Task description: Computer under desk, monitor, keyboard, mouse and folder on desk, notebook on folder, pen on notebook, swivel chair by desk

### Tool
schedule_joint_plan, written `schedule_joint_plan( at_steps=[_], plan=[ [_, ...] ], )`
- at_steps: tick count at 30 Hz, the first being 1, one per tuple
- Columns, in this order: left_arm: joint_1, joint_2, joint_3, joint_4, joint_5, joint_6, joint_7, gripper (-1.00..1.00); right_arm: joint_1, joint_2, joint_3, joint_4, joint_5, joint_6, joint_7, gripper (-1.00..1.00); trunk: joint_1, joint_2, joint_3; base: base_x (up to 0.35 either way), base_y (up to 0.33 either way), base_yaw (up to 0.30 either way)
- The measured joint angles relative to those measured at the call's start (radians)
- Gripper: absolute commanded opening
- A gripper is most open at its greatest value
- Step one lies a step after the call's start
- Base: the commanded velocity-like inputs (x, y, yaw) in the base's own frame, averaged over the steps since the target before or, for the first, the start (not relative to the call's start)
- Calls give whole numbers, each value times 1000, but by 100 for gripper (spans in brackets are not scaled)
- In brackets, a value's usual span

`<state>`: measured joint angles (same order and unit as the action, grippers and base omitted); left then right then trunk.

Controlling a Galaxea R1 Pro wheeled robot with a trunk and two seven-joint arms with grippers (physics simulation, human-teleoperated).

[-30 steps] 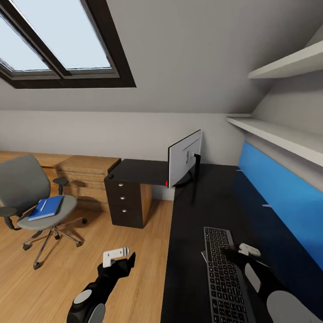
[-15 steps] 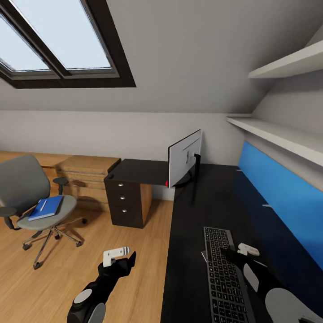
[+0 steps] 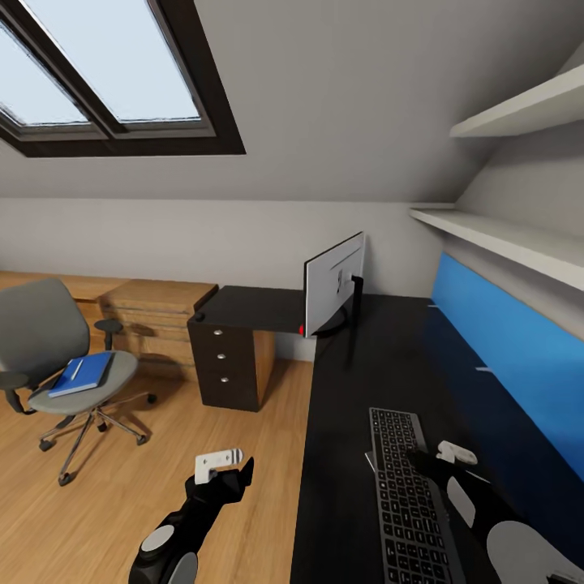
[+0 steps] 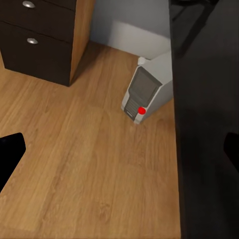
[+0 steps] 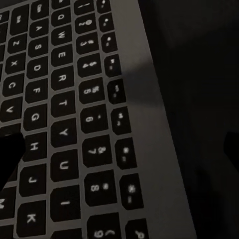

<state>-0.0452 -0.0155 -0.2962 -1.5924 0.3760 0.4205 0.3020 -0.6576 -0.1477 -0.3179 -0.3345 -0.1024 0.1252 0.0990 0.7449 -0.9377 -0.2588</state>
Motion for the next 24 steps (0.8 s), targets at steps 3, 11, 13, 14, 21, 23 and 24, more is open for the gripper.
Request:
schedule_joint_plan(
  at_steps=[3,11,13,14,21,23,24],
  plan=[
    [0,0,0,0,0,0,0,100,0,0,0,0,0,1,0,100,12,-21,-9,0,0,0],
    [0,0,0,0,0,0,0,100,0,1,0,0,1,1,0,100,42,-77,-35,0,0,0],
    [0,0,0,0,0,0,0,100,0,2,0,0,1,1,0,100,50,-91,-41,0,0,0],
    [0,0,0,0,0,0,0,100,0,2,0,0,1,1,-1,100,54,-98,-44,0,0,0],
    [0,0,0,0,0,0,0,100,0,2,0,0,1,1,-1,100,81,-147,-66,0,0,0],
    [0,0,0,0,0,0,0,100,0,2,0,0,1,1,0,100,88,-161,-72,0,0,0],
    [0,0,0,0,0,0,0,100,0,2,0,0,1,1,0,100,88,-161,-72,0,0,0]
  ],
)
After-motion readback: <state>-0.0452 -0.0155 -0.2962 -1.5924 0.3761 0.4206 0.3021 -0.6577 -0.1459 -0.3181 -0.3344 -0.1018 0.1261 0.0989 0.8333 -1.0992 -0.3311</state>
